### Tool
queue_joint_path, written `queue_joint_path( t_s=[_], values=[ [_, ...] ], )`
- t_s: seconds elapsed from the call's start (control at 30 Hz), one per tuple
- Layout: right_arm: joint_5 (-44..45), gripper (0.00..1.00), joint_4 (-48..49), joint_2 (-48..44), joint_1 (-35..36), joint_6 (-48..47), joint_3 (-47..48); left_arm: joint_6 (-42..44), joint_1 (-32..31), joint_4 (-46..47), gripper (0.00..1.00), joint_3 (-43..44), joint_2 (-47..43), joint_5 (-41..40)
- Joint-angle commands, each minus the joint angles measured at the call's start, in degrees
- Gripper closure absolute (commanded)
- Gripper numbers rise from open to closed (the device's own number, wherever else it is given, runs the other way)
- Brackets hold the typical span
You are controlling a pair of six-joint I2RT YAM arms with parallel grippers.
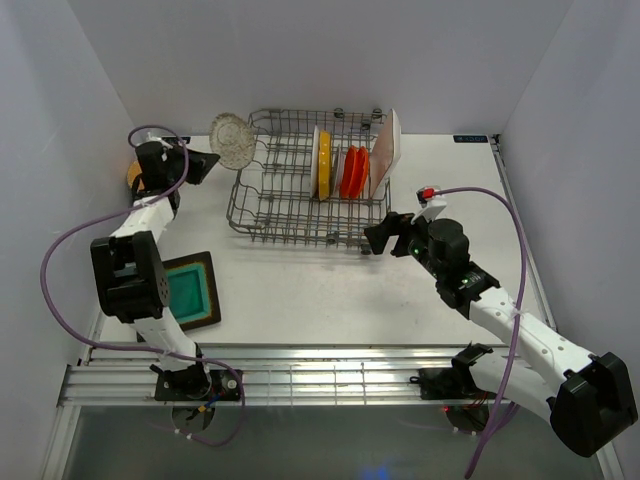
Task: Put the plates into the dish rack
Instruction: Pick up the plate at the center of the board, then insert the plate into the dish rack.
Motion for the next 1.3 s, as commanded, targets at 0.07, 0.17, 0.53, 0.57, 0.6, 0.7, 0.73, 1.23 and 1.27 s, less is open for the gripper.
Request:
queue_joint_path(
  t_s=[0.07,0.17,0.53,0.57,0.6,0.7,0.73,1.23,1.27],
  values=[
    [-1.6,0.05,2.9,-0.7,-0.1,-2.2,2.8,0.9,-6.2,3.8,1.00,2.1,-7.8,2.5],
    [-1.9,0.04,2.5,-2.2,-0.1,-2.9,3.0,0.3,-8.6,3.8,1.00,2.2,-7.8,3.9],
    [1.1,0.01,3.9,-8.0,-0.1,-2.6,0.8,0.3,-20.0,4.5,1.00,3.9,-7.7,7.8],
    [1.4,0.01,4.0,-8.6,-0.1,-2.5,0.5,0.6,-21.7,4.6,1.00,3.8,-7.8,7.8],
    [1.7,0.01,4.3,-8.8,-0.1,-2.3,0.3,1.3,-22.7,4.5,1.00,3.7,-8.0,7.6],
    [2.3,0.00,4.4,-9.4,-0.1,-1.9,0.0,2.7,-26.6,4.7,1.00,3.7,-8.1,7.0],
    [2.2,0.00,4.4,-9.5,0.0,-1.8,0.0,3.0,-27.5,4.6,1.00,3.6,-8.0,6.7],
    [9.2,0.15,4.2,-13.8,-0.2,1.2,-2.2,6.1,-39.3,11.8,1.00,-0.8,-9.1,4.6],
    [9.5,0.15,4.3,-14.5,-0.3,1.4,-2.6,6.1,-39.6,11.9,1.00,-0.9,-9.0,4.7]
  ],
)
